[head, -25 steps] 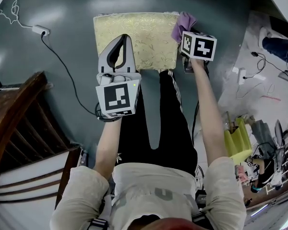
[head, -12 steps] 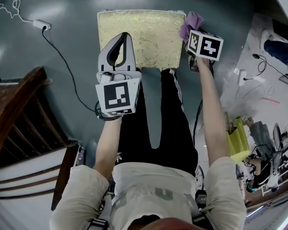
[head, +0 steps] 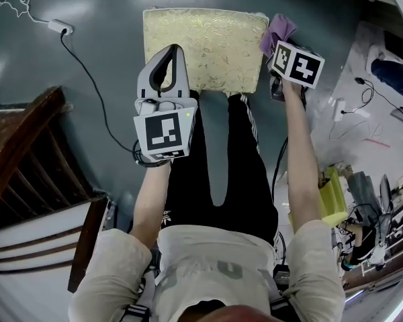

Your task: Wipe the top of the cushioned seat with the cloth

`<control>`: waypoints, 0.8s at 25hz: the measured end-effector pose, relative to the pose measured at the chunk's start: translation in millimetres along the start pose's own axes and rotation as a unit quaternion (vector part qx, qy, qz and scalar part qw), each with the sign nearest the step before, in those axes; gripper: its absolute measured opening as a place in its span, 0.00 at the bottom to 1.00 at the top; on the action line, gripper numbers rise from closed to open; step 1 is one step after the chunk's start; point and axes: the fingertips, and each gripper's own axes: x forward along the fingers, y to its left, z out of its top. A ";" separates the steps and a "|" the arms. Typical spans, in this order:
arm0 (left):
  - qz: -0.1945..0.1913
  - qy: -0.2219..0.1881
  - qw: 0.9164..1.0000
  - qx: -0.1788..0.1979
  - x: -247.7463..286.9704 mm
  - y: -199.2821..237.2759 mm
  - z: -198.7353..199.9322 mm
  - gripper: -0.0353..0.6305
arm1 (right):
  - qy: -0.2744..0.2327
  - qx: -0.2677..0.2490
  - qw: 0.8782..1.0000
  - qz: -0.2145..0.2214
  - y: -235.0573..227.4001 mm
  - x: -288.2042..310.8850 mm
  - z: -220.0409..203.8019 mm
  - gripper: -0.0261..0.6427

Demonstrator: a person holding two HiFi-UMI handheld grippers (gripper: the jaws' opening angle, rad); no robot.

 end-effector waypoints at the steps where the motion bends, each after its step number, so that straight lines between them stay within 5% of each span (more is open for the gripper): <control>1: 0.002 -0.006 1.000 -0.001 -2.0 3.0 2.3 0.04 | -0.014 0.005 1.000 0.004 7.6 -10.4 5.4 0.17; 9: 0.031 -0.033 0.999 -0.005 -25.7 40.6 21.6 0.04 | -0.121 -0.020 0.989 0.086 138.2 -113.3 43.7 0.17; 15: 0.047 -0.044 0.998 -0.011 -41.3 64.1 31.5 0.04 | -0.127 -0.042 0.984 0.120 210.0 -138.1 46.2 0.17; 20: 0.076 -0.040 0.996 -0.026 -51.2 95.6 21.9 0.04 | -0.096 -0.041 0.980 0.168 260.7 -101.2 29.1 0.17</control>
